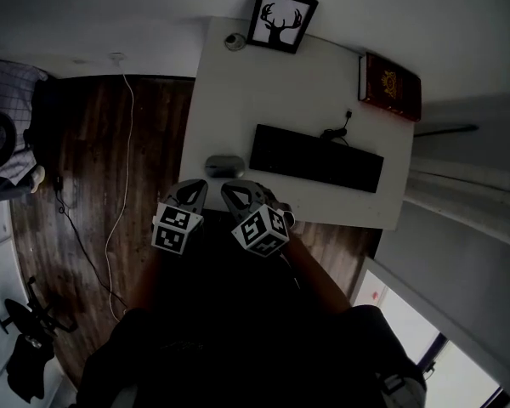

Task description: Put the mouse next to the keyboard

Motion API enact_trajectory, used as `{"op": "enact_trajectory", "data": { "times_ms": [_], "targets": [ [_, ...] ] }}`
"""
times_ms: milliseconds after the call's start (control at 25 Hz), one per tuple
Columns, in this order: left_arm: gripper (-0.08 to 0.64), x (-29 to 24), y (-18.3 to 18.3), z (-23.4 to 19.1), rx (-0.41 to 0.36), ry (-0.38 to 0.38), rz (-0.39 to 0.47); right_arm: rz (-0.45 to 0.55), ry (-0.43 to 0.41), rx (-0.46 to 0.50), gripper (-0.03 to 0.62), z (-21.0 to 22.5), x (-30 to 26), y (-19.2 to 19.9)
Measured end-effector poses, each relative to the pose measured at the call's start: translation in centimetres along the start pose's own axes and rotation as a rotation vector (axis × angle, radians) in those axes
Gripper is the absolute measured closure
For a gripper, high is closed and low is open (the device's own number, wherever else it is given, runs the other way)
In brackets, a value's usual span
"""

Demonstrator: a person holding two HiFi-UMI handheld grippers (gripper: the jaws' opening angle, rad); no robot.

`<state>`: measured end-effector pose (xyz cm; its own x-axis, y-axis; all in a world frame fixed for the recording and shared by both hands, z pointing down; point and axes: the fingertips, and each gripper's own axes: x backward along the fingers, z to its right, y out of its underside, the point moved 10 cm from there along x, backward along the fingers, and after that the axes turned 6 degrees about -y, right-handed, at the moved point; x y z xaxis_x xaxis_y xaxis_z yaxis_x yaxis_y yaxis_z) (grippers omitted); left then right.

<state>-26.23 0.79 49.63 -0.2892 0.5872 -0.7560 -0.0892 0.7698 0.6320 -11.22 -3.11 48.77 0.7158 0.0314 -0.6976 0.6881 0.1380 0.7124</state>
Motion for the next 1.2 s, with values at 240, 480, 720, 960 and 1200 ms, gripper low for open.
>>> {"op": "enact_trajectory", "data": {
  "times_ms": [240, 480, 720, 960, 1200],
  "targets": [
    [0.555, -1.1, -1.0, -1.5, -0.041, -0.012, 0.012, -0.189, -0.003, 0.138, 0.569, 1.1, -1.7, -0.7],
    [0.555, -0.9, -0.9, -3.4, 0.113, 0.019, 0.062, -0.386, 0.016, 0.278, 0.451, 2.4, -4.2, -1.5],
    [0.555, -0.5, -1.0, -5.8, 0.118, -0.019, 0.089, -0.595, -0.103, 0.317, 0.323, 3.7, -6.5, -0.6],
    [0.557, -0.3, -1.3, -7.3, 0.199, -0.05, 0.126, -0.696, -0.174, 0.358, 0.31, 5.1, -7.9, -1.2],
    [0.557, 0.3, -0.8, -8.7, 0.242, -0.074, 0.141, -0.766, -0.23, 0.38, 0.31, 5.2, -9.9, -0.8]
  ]
}}
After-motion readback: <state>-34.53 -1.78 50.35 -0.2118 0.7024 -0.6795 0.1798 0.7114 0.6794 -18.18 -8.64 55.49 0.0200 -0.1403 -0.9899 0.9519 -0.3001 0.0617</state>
